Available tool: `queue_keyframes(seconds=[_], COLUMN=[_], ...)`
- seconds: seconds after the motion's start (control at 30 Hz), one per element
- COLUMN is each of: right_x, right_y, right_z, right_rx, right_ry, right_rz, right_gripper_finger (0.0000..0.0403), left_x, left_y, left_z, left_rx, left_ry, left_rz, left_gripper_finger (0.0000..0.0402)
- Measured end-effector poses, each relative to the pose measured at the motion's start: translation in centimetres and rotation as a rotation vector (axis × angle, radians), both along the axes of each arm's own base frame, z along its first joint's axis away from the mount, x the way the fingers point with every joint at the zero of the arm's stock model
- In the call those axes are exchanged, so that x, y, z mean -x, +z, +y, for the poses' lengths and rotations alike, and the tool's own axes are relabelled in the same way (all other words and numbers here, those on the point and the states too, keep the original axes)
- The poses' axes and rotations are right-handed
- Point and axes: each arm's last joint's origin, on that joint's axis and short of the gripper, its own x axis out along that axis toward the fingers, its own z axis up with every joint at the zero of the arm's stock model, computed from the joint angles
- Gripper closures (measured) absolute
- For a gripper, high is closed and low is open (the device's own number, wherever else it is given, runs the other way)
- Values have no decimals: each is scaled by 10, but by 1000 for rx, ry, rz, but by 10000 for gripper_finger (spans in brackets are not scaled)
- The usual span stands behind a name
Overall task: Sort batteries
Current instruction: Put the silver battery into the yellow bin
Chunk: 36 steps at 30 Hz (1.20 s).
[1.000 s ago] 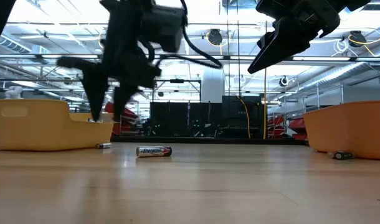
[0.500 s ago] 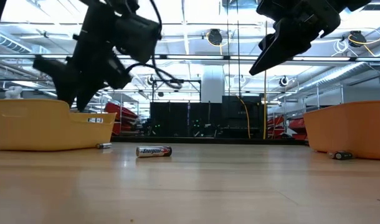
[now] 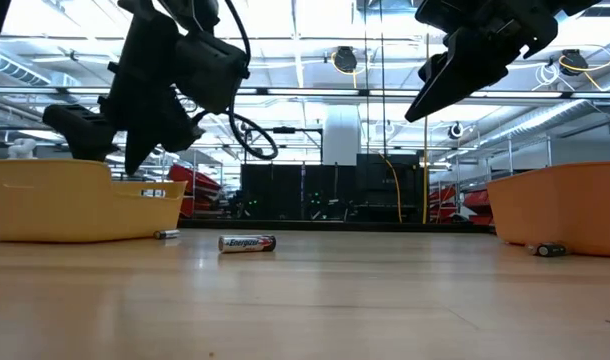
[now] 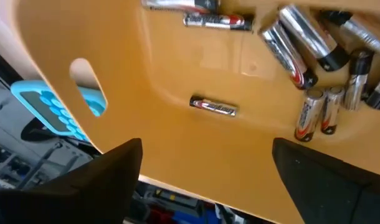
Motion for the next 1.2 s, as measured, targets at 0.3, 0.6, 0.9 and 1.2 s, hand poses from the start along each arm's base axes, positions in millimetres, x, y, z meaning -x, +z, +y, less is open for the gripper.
queue_keyframes(seconds=[0.3, 0.6, 0.9, 1.2], right_x=[-2, 0, 13, 11], right_y=[2, 0, -8, -8], right_z=[0, 0, -5, -7], right_rx=[10, 20, 61, 56], right_ry=[14, 16, -91, -97], right_rz=[-31, 4, 136, 125], right_gripper_finger=[243, 243, 243, 243], left_x=[-26, -69, -92, -106], left_y=[30, 35, 32, -8], left_z=[-1, -26, -60, -78], left_rx=[11, 275, 415, 404], left_ry=[-18, -81, -117, -26], left_rz=[-170, -554, -768, -730], left_gripper_finger=[50, 50, 50, 50])
